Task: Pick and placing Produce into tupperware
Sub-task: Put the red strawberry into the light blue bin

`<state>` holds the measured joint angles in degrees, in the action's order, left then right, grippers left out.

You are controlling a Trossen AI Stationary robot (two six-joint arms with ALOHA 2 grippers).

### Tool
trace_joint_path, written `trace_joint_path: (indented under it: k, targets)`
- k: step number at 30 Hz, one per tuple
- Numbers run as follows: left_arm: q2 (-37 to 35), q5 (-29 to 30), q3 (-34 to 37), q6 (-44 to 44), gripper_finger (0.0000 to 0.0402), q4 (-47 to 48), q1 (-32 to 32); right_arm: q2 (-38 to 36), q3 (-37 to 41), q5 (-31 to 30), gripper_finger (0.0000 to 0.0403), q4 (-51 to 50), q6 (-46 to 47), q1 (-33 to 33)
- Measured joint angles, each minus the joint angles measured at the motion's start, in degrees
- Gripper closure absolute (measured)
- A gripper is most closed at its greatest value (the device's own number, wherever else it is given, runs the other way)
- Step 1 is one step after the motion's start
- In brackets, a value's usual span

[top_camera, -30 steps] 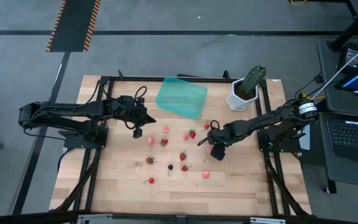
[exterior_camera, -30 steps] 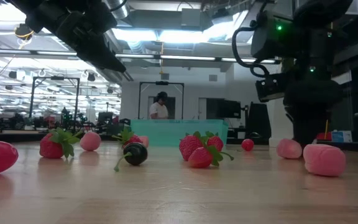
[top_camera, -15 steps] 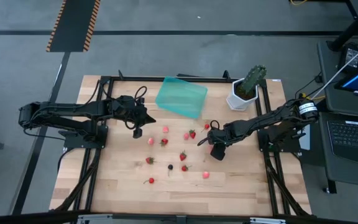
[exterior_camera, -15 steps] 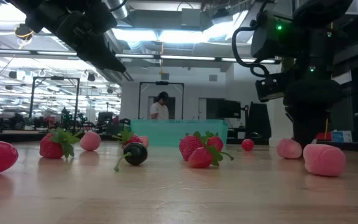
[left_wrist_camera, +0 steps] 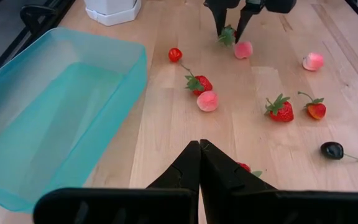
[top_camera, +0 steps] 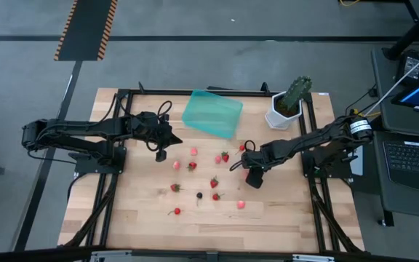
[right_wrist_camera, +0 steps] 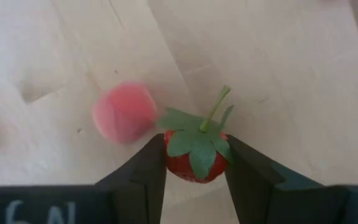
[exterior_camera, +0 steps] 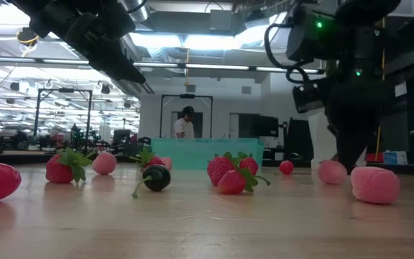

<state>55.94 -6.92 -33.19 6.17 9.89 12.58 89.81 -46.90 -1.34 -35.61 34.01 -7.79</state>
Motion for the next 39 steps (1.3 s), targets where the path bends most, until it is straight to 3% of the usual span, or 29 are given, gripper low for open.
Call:
trace_joint_path:
  k: [18,29,39]
  targets:
    - [0.02,0.00,0.00,0.04,0.0401,0.07,-0.02,-10.21,-4.36,-2.41,0.0264,-7.70,-1.50,0.11]
    - [0.02,0.00,0.00,0.07,0.0401,0.09,0.00,-23.35,-4.36,-14.39,0.0264,-9.13,-4.57,0.11]
    - [0.02,0.01,0.00,0.09,0.0401,0.13,-0.01,-30.65,-1.53,-19.75,0.0264,-2.97,-11.41,-0.04]
